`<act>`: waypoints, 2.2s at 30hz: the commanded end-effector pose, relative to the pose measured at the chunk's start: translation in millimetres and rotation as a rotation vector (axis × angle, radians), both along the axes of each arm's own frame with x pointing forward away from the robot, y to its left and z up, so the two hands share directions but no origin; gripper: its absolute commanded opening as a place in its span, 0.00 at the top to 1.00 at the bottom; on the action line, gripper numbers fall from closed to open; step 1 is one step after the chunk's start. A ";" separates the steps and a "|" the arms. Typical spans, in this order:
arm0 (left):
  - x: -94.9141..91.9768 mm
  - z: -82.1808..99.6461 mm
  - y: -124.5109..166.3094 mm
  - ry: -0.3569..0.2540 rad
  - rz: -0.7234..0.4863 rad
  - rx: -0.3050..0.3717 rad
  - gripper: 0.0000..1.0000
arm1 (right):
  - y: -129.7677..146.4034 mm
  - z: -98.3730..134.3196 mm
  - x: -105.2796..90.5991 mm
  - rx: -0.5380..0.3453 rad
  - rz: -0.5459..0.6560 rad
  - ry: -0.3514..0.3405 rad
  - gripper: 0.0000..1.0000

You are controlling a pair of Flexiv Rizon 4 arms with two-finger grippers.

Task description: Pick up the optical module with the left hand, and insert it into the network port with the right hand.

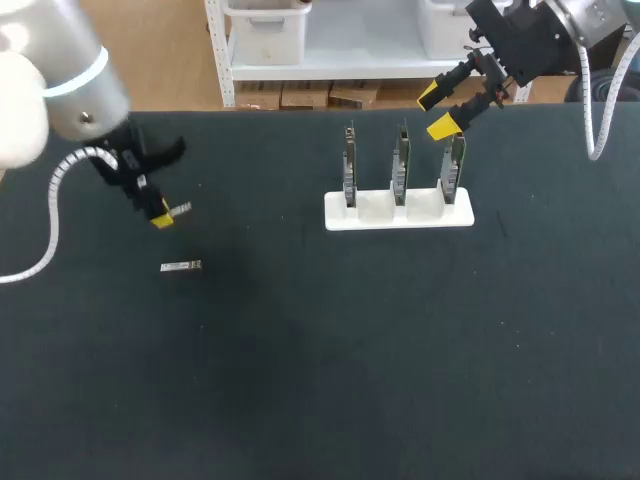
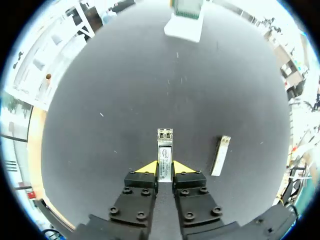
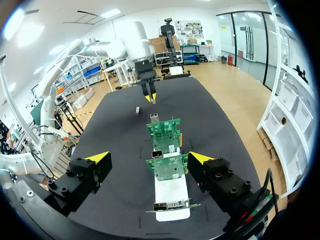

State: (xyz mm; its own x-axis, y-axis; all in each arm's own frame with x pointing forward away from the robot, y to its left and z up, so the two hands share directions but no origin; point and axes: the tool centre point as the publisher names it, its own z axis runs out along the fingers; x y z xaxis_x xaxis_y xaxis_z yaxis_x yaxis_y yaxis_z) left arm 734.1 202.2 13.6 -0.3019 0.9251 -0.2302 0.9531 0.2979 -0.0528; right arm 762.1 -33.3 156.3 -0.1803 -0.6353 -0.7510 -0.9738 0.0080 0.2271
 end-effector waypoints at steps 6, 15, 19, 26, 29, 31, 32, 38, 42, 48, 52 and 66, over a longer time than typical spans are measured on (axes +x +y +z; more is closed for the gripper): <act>4.0 64.7 -8.0 -0.079 0.000 -0.303 1.00 | 0.2 0.0 -0.6 -0.001 -0.002 -0.001 0.00; 3.7 69.8 -8.8 -0.094 -0.015 -0.329 1.00 | 0.2 0.0 -0.6 -0.001 -0.002 -0.001 0.00; 3.7 69.8 -8.8 -0.094 -0.015 -0.329 1.00 | 0.2 0.0 -0.6 -0.001 -0.002 -0.001 0.00; 0.4 85.2 -46.9 -0.066 -0.043 -0.491 1.00 | 0.2 0.0 -0.6 -0.001 -0.002 -0.001 0.00; 0.9 98.5 -72.3 -0.070 -0.094 -0.542 1.00 | 0.2 0.0 -0.6 -0.001 -0.002 -0.001 0.00; 0.2 105.6 -85.2 -0.067 -0.125 -0.571 1.00 | 0.2 0.0 -0.6 -0.001 -0.002 -0.001 0.00; -0.1 109.4 -90.4 -0.066 -0.141 -0.588 1.00 | 0.2 0.0 -0.6 -0.001 -0.002 -0.001 0.00; 9.6 136.2 -102.8 -0.049 -0.121 -0.761 1.00 | 0.2 0.0 -0.6 -0.001 -0.002 -0.001 0.00; 15.6 147.2 -101.9 -0.040 -0.113 -0.838 1.00 | 0.2 0.0 -0.6 -0.001 -0.002 -0.001 0.00; 16.4 147.6 -94.4 -0.100 -0.154 -0.777 1.00 | 0.2 0.0 -0.6 -0.001 -0.002 -0.001 0.00; 16.4 147.6 -94.4 -0.100 -0.154 -0.777 1.00 | 0.2 0.0 -0.6 -0.001 -0.002 -0.001 0.00; 6.5 164.3 -151.8 -0.114 -0.184 -0.945 1.00 | 0.2 0.0 -0.6 -0.001 -0.002 -0.001 0.00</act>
State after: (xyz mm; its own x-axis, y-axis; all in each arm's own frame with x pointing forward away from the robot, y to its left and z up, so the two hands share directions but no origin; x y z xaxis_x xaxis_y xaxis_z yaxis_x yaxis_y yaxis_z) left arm 741.8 72.7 181.8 -0.1192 0.4014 -0.9081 0.9927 0.0327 -0.1159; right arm 762.1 -33.3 156.3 -0.1803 -0.6352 -0.7510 -0.9738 0.0080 0.2271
